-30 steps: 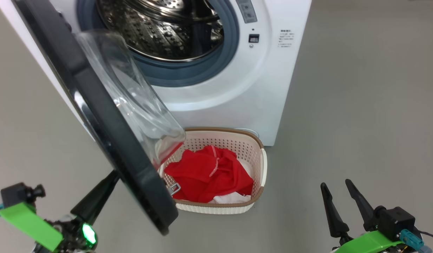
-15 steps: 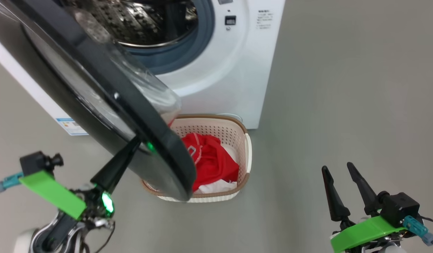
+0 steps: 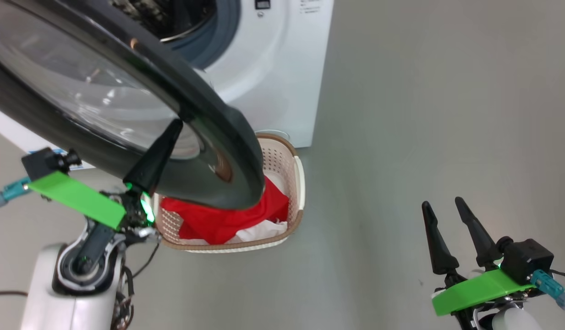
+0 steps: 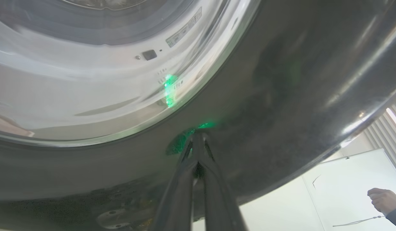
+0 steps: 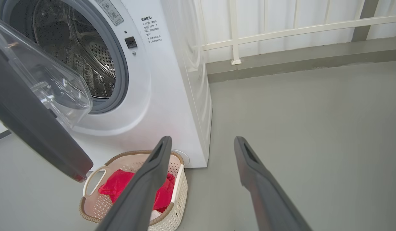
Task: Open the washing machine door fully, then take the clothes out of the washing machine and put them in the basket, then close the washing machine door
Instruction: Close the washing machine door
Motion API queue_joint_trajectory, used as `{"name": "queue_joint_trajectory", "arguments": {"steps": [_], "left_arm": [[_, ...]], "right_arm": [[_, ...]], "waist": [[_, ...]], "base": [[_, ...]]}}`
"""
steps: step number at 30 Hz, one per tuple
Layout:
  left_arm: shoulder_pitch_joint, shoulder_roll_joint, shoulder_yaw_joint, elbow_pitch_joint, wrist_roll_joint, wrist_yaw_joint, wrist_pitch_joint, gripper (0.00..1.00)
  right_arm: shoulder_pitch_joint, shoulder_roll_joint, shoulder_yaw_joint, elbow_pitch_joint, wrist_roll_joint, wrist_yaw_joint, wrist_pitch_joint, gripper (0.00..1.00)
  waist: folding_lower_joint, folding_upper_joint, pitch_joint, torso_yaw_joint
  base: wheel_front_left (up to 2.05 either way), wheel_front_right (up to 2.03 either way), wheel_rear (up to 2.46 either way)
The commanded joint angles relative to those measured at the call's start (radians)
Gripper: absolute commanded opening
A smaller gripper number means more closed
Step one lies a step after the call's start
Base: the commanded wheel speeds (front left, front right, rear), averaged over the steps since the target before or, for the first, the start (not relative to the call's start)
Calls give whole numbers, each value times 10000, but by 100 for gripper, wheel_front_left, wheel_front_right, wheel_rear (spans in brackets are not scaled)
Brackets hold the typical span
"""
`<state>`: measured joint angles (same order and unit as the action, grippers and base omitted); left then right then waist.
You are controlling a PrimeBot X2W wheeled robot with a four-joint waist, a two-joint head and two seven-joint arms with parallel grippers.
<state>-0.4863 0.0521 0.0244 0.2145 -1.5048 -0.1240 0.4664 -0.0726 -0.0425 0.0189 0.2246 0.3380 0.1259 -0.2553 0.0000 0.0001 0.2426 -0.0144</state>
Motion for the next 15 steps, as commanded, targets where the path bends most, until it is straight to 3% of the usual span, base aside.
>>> {"name": "queue_joint_trajectory", "arguments": {"steps": [1,15], "left_arm": [[-483,214,185,-131,0,-67,-94,0],[-2109,669,-303,1054,398,-67,-1599,0]], "right_arm": [[-414,-78,217,-269,112,48,-65,100],[-639,-78,395,-333,481,48,-65,100]], "waist": [[0,-1,226,-238],[0,-1,628,-1108]], "base": [[0,0,0],[0,0,0]]}}
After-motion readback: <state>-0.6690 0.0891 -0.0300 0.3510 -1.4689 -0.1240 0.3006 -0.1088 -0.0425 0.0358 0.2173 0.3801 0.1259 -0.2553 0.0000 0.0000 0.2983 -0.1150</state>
